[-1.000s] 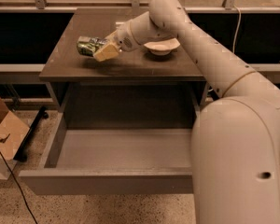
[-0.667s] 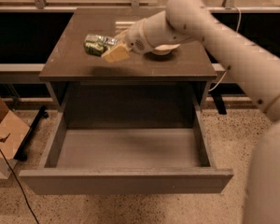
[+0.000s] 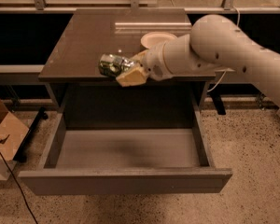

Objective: Place green can into top drawer

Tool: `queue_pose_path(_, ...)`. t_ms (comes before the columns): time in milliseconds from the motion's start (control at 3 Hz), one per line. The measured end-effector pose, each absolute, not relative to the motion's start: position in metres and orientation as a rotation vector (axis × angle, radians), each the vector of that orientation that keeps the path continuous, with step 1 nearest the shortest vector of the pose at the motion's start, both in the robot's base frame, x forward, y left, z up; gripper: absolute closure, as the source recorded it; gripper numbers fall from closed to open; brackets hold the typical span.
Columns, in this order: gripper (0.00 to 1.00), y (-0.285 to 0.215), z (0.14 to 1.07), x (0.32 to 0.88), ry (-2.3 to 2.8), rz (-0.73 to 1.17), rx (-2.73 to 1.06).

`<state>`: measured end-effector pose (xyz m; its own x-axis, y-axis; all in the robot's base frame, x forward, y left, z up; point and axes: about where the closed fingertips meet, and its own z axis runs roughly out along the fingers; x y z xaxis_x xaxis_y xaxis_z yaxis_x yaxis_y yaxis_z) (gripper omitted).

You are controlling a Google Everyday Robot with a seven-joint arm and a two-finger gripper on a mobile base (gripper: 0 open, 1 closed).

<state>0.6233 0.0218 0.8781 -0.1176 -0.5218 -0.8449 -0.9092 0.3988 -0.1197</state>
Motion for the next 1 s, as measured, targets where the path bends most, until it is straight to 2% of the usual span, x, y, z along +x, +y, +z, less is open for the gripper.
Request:
queue_pose_path(667, 1.00, -0.020, 0.788, 0.533, 1.935, 0.596, -1.217)
queue_pose_path(1000, 1.00, -0.030, 0.744, 0.515, 1.966, 0.635, -1.224)
